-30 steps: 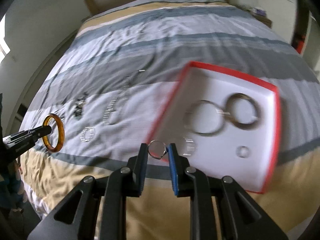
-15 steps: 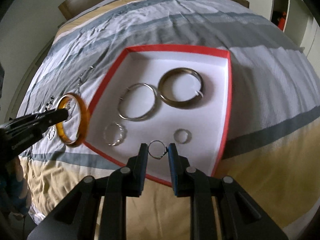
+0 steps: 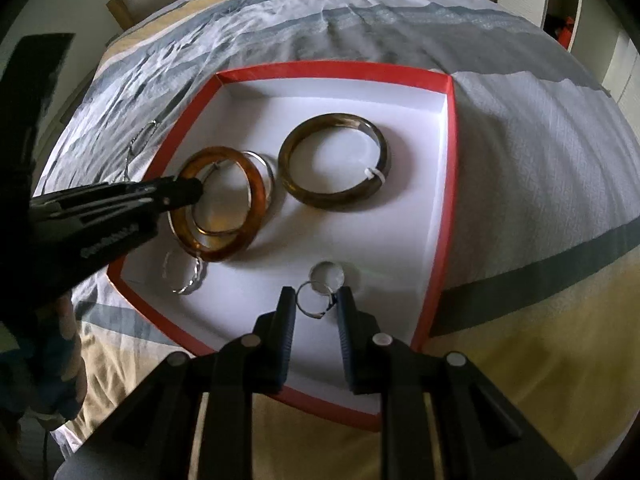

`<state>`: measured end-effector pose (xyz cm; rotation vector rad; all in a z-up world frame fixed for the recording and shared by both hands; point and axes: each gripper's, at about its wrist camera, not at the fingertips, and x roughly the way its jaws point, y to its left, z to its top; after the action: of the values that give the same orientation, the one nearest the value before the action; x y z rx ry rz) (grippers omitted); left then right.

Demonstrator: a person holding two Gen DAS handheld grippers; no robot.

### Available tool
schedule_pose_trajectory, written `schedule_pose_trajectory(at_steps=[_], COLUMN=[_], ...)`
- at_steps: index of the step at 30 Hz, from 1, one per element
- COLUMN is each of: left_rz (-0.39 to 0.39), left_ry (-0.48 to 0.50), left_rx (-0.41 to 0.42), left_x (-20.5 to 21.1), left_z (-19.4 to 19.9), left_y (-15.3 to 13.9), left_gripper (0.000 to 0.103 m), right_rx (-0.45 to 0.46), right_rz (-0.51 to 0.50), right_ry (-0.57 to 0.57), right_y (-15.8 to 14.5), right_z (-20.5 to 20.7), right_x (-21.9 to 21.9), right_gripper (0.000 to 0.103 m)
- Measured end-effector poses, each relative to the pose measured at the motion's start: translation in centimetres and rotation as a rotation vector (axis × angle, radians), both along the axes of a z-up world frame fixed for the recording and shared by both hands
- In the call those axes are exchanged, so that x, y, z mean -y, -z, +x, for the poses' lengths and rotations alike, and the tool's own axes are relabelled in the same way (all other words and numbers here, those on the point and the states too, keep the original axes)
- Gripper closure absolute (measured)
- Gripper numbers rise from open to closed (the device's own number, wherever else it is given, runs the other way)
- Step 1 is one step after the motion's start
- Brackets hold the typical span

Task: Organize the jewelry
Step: 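Carry the amber bangle and ring into the red box while both tools release them, then withdraw both open tools up from the box toward the remaining jewelry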

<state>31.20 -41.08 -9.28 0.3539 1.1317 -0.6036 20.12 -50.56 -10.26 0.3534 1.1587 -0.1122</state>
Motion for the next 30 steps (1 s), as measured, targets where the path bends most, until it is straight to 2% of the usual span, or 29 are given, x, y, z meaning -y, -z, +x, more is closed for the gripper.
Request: schedule_pose_trajectory(at_steps=[11,14,16,21,25,30], left_rz=[0.014,0.008,0.007,0.007,-0.006,-0.019], left_ry=[0.000,0.000,0.002,0.009,0.021,0.030], left_rx=[0.013,0.003,0.000,-0.005,0.003,0.026], left_x=[0.3,0.2,0.1,-0.2,-0.6,-1.5], left_z=[0.1,0.0,0.1,-0.5,-1.2,-1.9], left_y=[0.8,0.8,0.8,0.6,-0.3,-2.7], left_gripper=[0.093,0.090,0.083,0.077,0.075,0.075], right_rx=[-0.002,-0.008,-0.012,-0.021,-0.021,-0.011], right_rz=[-0.025,-0.028,-0.028,-0.030,-0.028,-0.028], right_ry=[-0.023,-0.022,-0.020,-0.014,-0.006,0.014], right_y=[0.3,0.2,0.0,-0.3,-1.0,-2.7], right_z=[0.0,0.2,0.4,0.3,-0.2,-1.1], right_x=[-0.1,-0.2,-0.3,-0.1,-0.2,-0.5], right_gripper=[0.082,0.082,0.082,0.080,0.078,0.078])
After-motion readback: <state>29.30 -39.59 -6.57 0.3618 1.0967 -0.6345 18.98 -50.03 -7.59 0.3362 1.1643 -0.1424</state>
